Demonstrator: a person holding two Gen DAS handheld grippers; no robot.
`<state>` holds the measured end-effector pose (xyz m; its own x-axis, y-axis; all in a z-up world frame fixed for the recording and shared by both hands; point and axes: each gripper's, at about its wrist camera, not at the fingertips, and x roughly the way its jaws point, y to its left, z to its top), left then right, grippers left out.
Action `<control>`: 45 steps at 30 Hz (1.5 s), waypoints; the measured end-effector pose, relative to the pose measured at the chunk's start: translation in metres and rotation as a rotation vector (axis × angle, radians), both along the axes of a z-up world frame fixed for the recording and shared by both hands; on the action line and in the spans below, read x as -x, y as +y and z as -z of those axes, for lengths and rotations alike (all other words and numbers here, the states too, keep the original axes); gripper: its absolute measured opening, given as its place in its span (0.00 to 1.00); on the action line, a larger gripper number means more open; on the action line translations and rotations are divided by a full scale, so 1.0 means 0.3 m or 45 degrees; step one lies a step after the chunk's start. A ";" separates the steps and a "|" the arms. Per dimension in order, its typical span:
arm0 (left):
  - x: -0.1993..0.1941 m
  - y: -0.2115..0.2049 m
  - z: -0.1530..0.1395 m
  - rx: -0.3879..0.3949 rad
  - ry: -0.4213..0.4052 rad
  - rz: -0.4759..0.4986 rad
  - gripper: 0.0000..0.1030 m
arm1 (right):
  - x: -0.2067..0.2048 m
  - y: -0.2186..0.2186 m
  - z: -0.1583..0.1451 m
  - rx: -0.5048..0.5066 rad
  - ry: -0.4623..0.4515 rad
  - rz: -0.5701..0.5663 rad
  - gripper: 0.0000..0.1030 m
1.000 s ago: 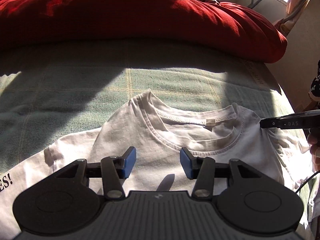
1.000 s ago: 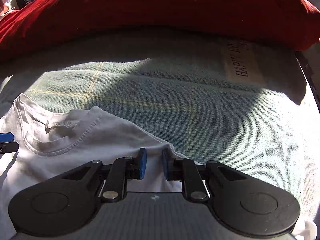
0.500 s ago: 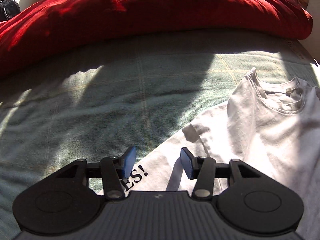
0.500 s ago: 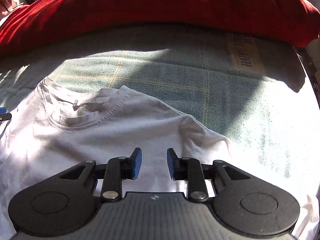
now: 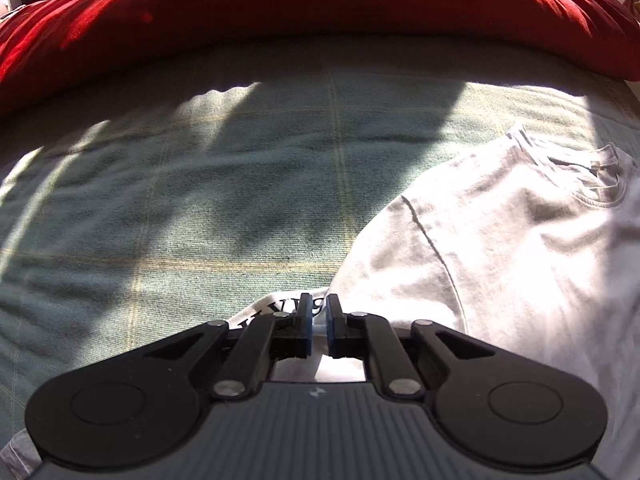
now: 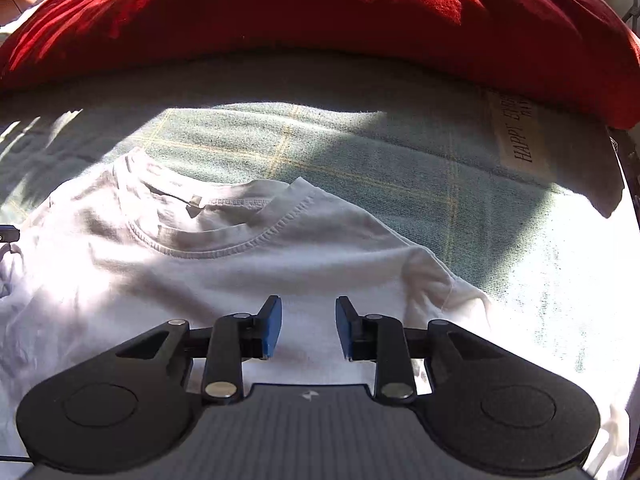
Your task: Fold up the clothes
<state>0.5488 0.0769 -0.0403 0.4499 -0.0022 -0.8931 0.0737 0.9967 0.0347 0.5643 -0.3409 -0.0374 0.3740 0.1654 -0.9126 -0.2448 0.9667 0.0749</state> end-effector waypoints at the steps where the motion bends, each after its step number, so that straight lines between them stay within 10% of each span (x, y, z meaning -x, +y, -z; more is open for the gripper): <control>1: 0.001 -0.026 -0.026 0.036 -0.042 0.026 0.12 | 0.001 0.011 0.001 0.016 -0.010 -0.015 0.36; 7: -0.106 -0.270 0.036 0.429 0.003 0.280 0.34 | -0.029 0.084 0.088 0.004 0.031 -0.068 0.41; 20: -0.227 -0.420 0.048 0.376 -0.113 0.227 0.36 | -0.275 0.075 0.100 -0.033 -0.059 0.079 0.54; 30: 0.052 -0.459 0.077 0.392 0.018 0.422 0.43 | 0.039 0.048 0.111 -0.021 0.097 -0.052 0.54; 37: -0.026 -0.479 0.076 0.335 -0.040 0.328 0.45 | -0.029 0.110 0.147 0.110 -0.054 -0.045 0.60; 45: 0.133 -0.485 -0.033 0.272 -0.074 0.383 0.47 | 0.119 0.024 -0.035 0.031 -0.038 -0.071 0.59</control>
